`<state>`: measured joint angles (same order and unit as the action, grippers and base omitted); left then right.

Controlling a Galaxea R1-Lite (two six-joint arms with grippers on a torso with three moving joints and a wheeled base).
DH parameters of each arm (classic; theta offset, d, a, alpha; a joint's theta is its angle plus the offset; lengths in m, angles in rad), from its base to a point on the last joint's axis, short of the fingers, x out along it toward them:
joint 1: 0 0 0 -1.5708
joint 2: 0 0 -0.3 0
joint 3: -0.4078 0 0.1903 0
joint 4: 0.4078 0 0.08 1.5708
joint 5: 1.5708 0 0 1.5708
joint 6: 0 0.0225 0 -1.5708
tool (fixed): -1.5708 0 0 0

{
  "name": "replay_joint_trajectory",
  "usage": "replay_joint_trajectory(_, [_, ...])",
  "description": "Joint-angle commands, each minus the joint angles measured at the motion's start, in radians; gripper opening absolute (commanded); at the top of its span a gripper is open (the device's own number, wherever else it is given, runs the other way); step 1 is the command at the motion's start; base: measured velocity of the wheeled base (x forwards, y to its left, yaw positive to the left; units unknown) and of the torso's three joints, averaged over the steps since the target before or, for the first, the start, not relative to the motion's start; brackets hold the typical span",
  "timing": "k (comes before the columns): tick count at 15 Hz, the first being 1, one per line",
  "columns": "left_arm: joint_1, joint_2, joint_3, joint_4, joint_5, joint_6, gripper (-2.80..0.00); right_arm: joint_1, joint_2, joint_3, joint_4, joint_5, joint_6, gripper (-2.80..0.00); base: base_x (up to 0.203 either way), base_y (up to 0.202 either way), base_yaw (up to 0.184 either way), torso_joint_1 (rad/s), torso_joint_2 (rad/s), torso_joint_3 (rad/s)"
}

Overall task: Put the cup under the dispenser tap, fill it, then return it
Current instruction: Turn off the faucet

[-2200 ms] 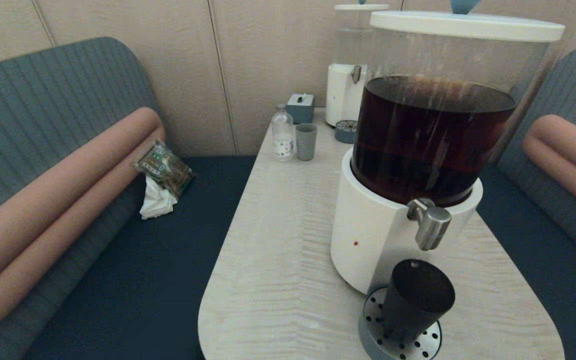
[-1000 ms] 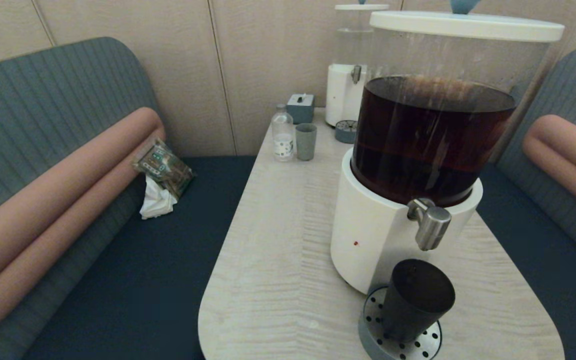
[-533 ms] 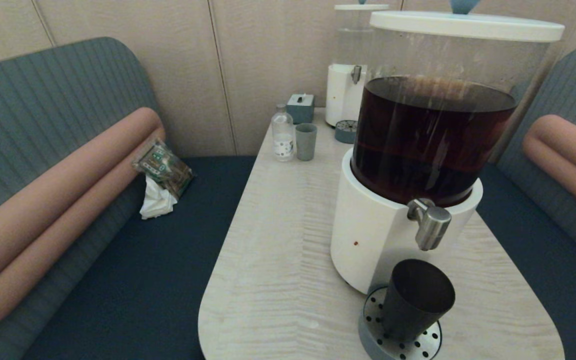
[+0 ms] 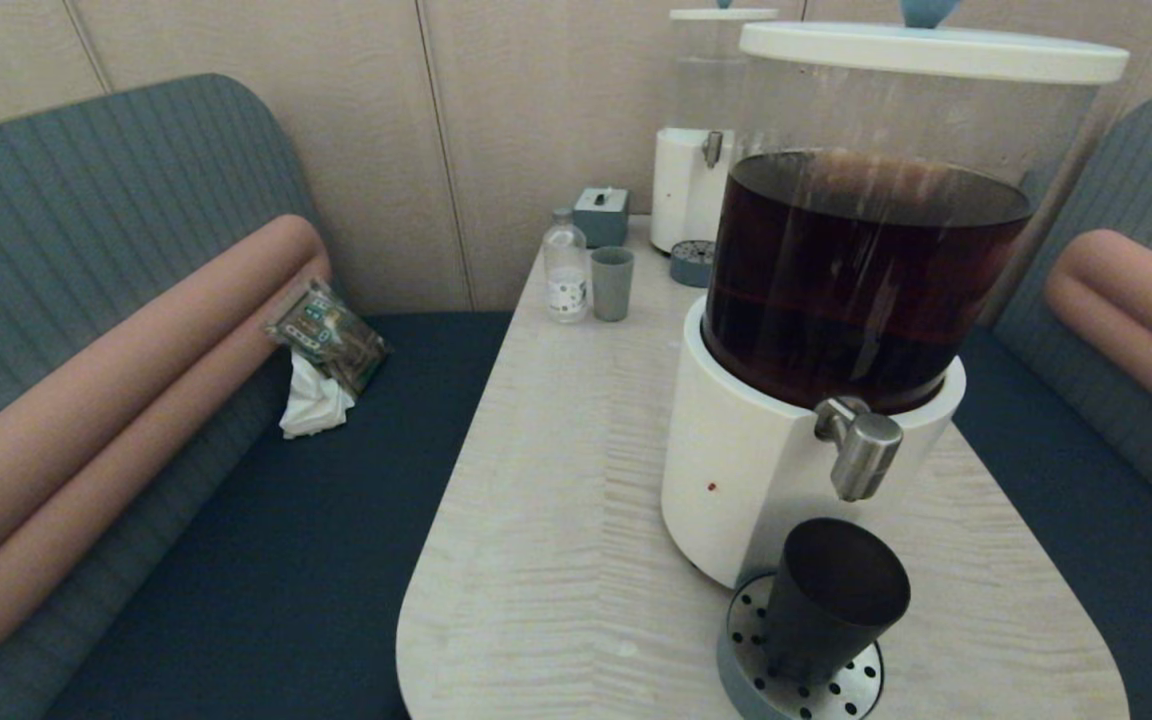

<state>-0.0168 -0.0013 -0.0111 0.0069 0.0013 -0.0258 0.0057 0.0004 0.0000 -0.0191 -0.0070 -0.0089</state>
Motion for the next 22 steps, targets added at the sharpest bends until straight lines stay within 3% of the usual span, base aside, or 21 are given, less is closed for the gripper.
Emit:
replay_joint_trajectory(1, [0.0, 0.0, -0.012, 0.003, -0.003, 0.02, -2.8, 0.0, -0.006, 0.006, -0.001, 0.0, 0.0, -2.8, 0.0, 0.0, 0.0, 0.0, 0.0, 0.0])
replay_joint_trajectory(3, [0.0, 0.005, -0.09, 0.036, -0.031, 0.024, -2.8, 0.0, -0.007, 0.006, -0.001, 0.001, 0.0, -2.8, 0.0, 0.0, 0.0, 0.0, 0.0, 0.0])
replay_joint_trajectory(6, [0.0, 0.038, -0.327, 0.199, -0.11, 0.021, -2.8, 0.0, -0.007, 0.006, -0.001, 0.001, 0.0, -2.8, 0.0, 0.0, 0.0, 0.0, 0.0, 0.0])
replay_joint_trajectory(8, [-0.002, 0.163, -0.44, 0.246, -0.155, 0.014, -2.8, 0.0, -0.007, 0.006, -0.001, -0.001, 0.0, -2.8, 0.0, 0.0, 0.0, 0.0, 0.0, 0.0])
replay_joint_trajectory(13, [-0.028, 0.56, -0.663, 0.182, -0.259, 0.002, -2.8, 0.0, -0.007, 0.006, -0.001, 0.001, 0.0, -2.8, 0.0, 0.0, 0.0, 0.0, 0.0, 0.0])
replay_joint_trajectory(19, [-0.034, 0.872, -0.801, 0.141, -0.595, -0.022, -2.8, 0.0, -0.007, 0.006, -0.001, 0.001, 0.0, -2.8, 0.0, 0.0, 0.0, 0.0, 0.0, 0.0])
replay_joint_trajectory(21, [-0.034, 0.928, -0.82, 0.136, -0.601, -0.044, -2.8, 0.0, -0.007, 0.006, -0.001, 0.001, 0.0, -2.8, 0.0, 0.0, 0.0, 0.0, 0.0, 0.0])
replay_joint_trajectory(22, [-0.037, 0.953, -0.846, 0.128, -0.605, -0.1, -2.8, 0.0, -0.007, 0.006, -0.001, 0.0, 0.0, -2.8, 0.0, 0.0, 0.0, 0.0, 0.0, 0.0])
